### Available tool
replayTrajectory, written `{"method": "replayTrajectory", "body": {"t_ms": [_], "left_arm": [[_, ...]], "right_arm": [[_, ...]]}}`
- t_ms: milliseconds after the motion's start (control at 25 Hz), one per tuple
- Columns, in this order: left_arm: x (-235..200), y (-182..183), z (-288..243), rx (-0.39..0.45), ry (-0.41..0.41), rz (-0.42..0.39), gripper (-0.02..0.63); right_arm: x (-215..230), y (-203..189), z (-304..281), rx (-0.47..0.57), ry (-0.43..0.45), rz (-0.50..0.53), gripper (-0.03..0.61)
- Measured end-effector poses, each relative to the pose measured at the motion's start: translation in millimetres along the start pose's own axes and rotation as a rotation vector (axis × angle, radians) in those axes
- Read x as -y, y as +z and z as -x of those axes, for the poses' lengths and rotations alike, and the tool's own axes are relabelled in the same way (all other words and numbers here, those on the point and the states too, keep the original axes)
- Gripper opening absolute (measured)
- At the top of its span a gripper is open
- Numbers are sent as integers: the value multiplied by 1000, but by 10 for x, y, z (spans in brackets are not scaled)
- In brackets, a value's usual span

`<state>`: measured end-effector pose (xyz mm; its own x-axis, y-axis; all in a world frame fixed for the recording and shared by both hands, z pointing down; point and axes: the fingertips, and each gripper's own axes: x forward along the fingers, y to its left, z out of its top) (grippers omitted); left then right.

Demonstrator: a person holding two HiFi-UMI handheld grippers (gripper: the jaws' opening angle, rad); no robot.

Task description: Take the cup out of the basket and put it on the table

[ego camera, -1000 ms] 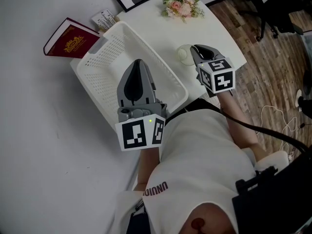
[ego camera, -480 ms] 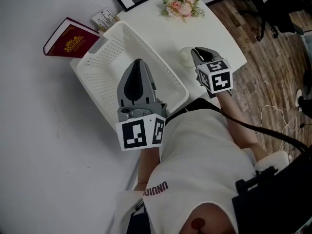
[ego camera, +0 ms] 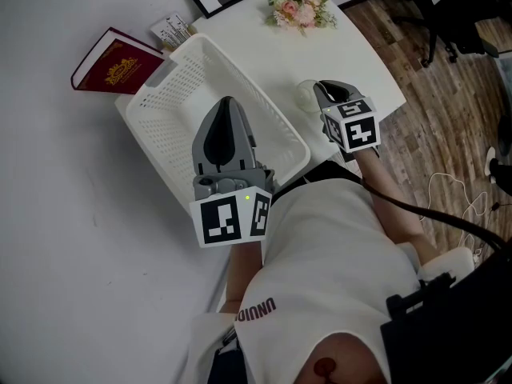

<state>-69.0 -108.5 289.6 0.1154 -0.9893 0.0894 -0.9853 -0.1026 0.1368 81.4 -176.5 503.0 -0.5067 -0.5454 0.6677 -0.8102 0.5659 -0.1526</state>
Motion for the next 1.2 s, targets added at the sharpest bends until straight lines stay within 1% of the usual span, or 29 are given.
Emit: {"method": "replayTrajectory", "body": {"t_ms": [640,1200], "left_arm": [[-17,-10,-17,-7,6,0,12],[-13,-11,-45,-11,1,-3,12]], "right_arm": [[35,-191,-98,-52,-7,4,43],[76,-274,-157,-80,-15,7,43]]}}
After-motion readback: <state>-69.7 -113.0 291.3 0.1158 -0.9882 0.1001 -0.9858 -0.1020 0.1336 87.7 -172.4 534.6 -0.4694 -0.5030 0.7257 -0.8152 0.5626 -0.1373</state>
